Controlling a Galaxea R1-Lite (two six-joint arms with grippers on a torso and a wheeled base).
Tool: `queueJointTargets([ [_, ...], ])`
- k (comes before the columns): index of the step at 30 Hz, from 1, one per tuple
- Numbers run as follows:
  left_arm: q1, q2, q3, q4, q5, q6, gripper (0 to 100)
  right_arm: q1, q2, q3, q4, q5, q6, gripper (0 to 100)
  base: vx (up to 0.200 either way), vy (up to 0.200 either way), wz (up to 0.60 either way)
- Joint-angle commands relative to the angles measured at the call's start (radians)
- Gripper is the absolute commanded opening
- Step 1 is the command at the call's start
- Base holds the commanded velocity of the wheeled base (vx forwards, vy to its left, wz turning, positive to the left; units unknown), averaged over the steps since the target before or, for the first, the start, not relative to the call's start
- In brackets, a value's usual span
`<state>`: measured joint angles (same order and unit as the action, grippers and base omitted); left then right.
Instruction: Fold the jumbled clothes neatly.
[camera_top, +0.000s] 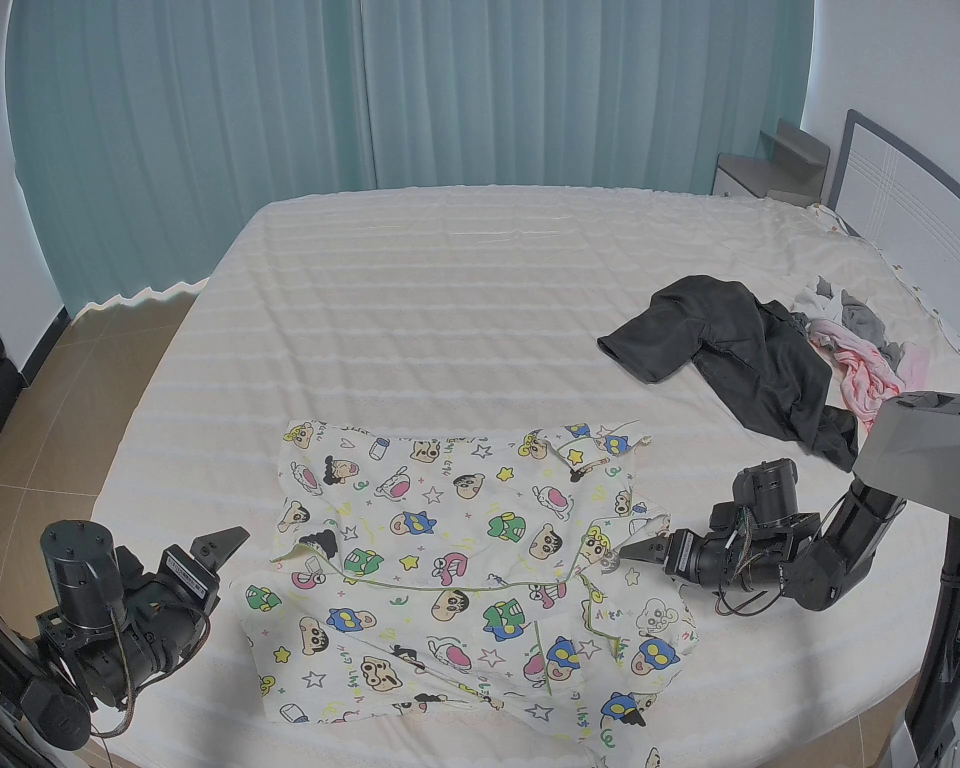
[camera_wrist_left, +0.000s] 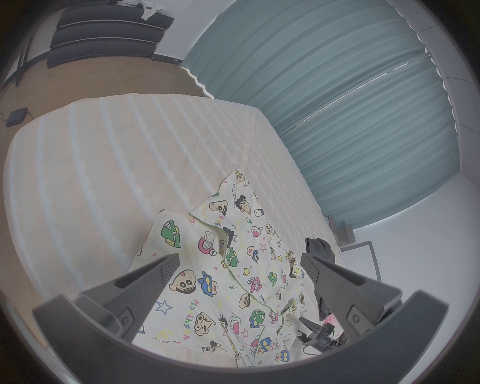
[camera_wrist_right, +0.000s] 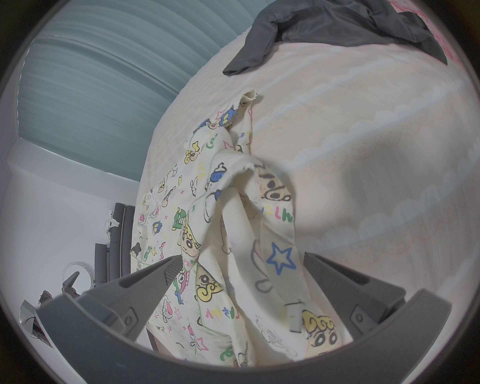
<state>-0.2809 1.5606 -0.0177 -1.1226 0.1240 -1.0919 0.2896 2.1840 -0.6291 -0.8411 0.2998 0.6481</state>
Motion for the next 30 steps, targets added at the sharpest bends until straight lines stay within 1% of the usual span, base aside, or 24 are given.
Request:
queueJointTargets([
  [1,-0.001,0.006,0.012,0.0,0.0,0.0,100,0.003,0.016,0.002,0.0,0.001,0.007,100,0.0,0.0,0.0],
  [2,-0.003,0.006,0.012,0.0,0.0,-0.003,100,0.016,0.011,0.006,-0.003,-0.001,0.03,100,0.0,0.0,0.0],
  [3,-0.003,0.004,0.01,0.0,0.0,-0.003,100,0.025,0.006,0.009,-0.004,-0.002,0.035,100,0.0,0.0,0.0],
  [7,-0.003,-0.007,0.012,0.021,0.002,-0.011,100,0.069,-0.018,0.029,-0.013,-0.011,0.035,100,0.0,0.0,0.0],
  [14,-0.003,-0.007,0.01,0.036,0.0,-0.013,100,0.111,-0.066,0.065,-0.049,-0.014,0.045,100,0.0,0.0,0.0],
  [15,-0.003,-0.007,0.01,0.036,0.0,-0.014,100,0.131,-0.067,0.065,-0.052,-0.014,0.053,100,0.0,0.0,0.0],
  [20,-0.003,-0.007,0.01,0.038,0.0,-0.014,100,0.187,-0.017,0.025,-0.052,-0.016,0.059,100,0.0,0.0,0.0],
  [24,-0.003,-0.005,0.012,0.04,0.0,-0.014,100,0.197,0.043,-0.03,-0.047,-0.018,0.059,100,0.0,0.0,0.0],
  [26,-0.003,-0.001,0.012,0.041,0.0,-0.014,100,0.229,0.095,-0.078,-0.041,-0.042,0.059,100,0.0,0.0,0.0],
  [28,-0.003,-0.001,0.01,0.041,0.0,-0.014,100,0.243,0.108,-0.095,-0.039,-0.079,0.059,100,0.0,0.0,0.0],
  [30,-0.003,-0.001,0.01,0.041,0.0,-0.014,100,0.255,0.111,-0.101,-0.038,-0.097,0.058,100,0.0,0.0,0.0],
])
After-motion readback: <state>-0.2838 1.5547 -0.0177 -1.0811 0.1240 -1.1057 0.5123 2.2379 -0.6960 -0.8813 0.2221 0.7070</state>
